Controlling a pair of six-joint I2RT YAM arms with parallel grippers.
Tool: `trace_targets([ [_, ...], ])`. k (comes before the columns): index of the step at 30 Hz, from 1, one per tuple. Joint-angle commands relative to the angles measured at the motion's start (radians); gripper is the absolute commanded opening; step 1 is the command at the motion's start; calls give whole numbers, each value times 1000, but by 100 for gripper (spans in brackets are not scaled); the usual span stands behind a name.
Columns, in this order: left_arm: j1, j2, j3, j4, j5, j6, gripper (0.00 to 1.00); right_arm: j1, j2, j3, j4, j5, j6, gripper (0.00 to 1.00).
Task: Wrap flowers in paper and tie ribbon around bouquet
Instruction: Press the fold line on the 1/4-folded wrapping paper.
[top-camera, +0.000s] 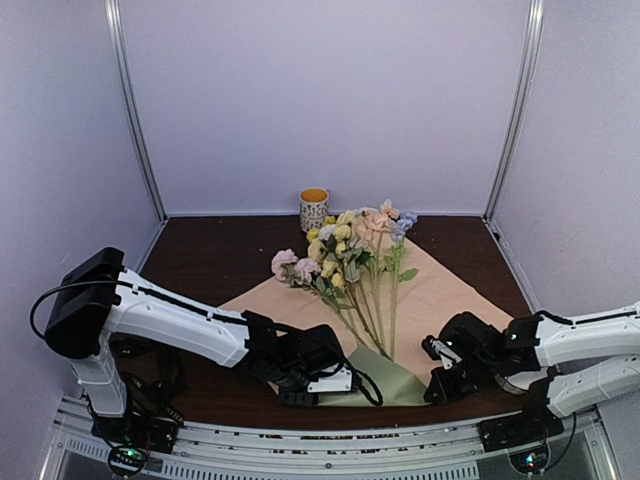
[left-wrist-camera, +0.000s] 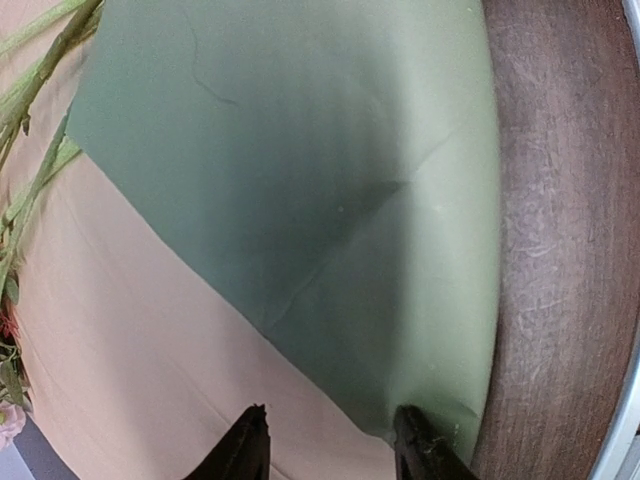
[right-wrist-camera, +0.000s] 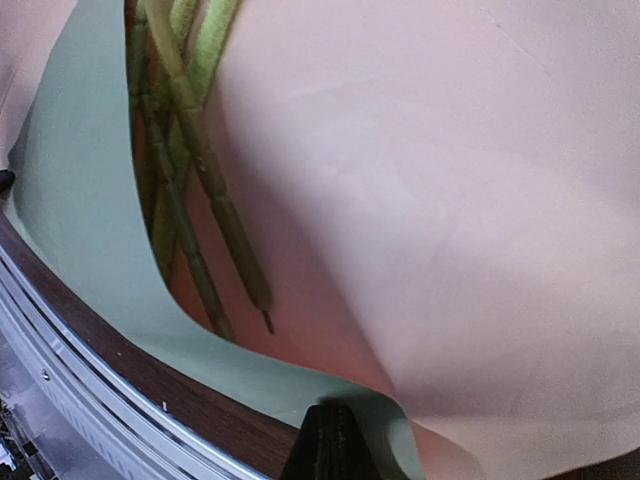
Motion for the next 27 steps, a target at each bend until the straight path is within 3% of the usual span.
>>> trace_targets([
  [1, -2, 25, 9, -4, 21, 10, 46, -2, -38, -18, -188, 97, 19, 0],
  [5, -2, 25, 8, -4, 21, 10, 46, -2, -93, 46, -302, 135, -8, 0],
  [7, -3, 25, 8, -4, 21, 10, 46, 1, -125, 80, -266, 90, -28, 0],
  [12, -3, 25, 8, -4, 21, 9, 46, 62, -146, 79, 166, -196, 14, 0],
  [21, -1, 22, 5, -2, 12, -10, 46, 93, 182, 176, 351, -251, -46, 0],
  [27, -1, 5, -3, -4, -17, -47, 42, 94, 353, 174, 321, -218, -59, 0],
])
